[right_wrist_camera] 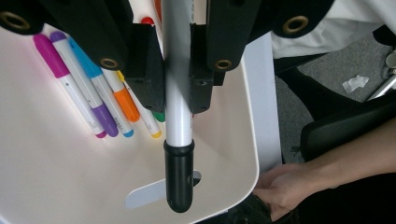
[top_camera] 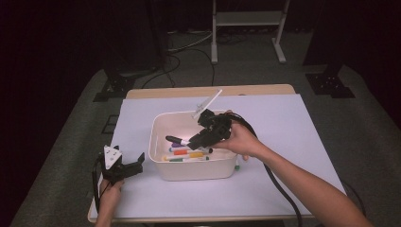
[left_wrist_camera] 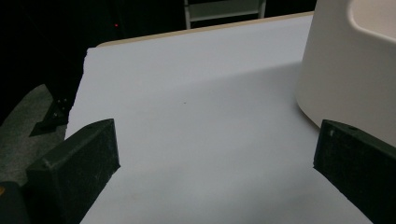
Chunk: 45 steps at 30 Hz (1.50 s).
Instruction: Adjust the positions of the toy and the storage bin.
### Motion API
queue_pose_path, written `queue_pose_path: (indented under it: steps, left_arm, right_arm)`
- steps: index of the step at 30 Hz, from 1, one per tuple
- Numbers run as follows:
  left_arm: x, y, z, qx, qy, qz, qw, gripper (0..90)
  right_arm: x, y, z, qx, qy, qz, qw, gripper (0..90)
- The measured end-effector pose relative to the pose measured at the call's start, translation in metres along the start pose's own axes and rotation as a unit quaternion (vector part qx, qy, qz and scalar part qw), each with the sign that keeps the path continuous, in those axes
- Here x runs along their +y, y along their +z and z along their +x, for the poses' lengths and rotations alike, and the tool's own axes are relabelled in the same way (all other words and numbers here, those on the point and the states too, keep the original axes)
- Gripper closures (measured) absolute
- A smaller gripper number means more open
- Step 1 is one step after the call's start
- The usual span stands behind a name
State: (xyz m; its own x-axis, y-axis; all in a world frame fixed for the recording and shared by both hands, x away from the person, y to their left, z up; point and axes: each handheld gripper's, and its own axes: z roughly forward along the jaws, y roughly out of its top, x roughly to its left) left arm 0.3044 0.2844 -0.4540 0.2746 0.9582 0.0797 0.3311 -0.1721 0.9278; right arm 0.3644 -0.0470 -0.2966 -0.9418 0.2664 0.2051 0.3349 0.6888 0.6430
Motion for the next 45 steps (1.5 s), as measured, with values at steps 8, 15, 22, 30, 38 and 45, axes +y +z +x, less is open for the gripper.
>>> queue_pose_path:
  steps: [8,15,22,30,38,45]
  left_arm:
    - [0.000,0.000,0.000,-0.001,0.000,-0.001,1.0000,0.0]
    - [0.000,0.000,0.000,-0.001,0.001,-0.002,1.0000,0.0]
    - [0.000,0.000,0.000,-0.001,0.000,-0.001,1.0000,0.0]
    - [0.000,0.000,0.000,-0.001,0.000,-0.002,1.0000,0.0]
    - [0.000,0.000,0.000,-0.001,0.001,-0.002,1.0000,0.0]
    - [0.000,0.000,0.000,0.000,-0.001,-0.002,1.0000,0.0]
  right_arm:
    - [0.002,0.025,-0.005,0.007,-0.012,0.028,0.9995,75.9]
    - [0.002,0.039,-0.011,0.009,-0.013,0.047,0.9988,75.9]
    - [0.001,0.049,-0.013,0.013,-0.016,0.068,0.9975,75.9]
    - [0.000,0.060,-0.010,0.016,-0.033,0.093,0.9950,75.5]
    - [-0.001,0.059,-0.009,-0.004,-0.034,0.108,0.9935,71.1]
    - [-0.002,0.029,-0.008,-0.008,-0.027,0.071,0.9971,70.6]
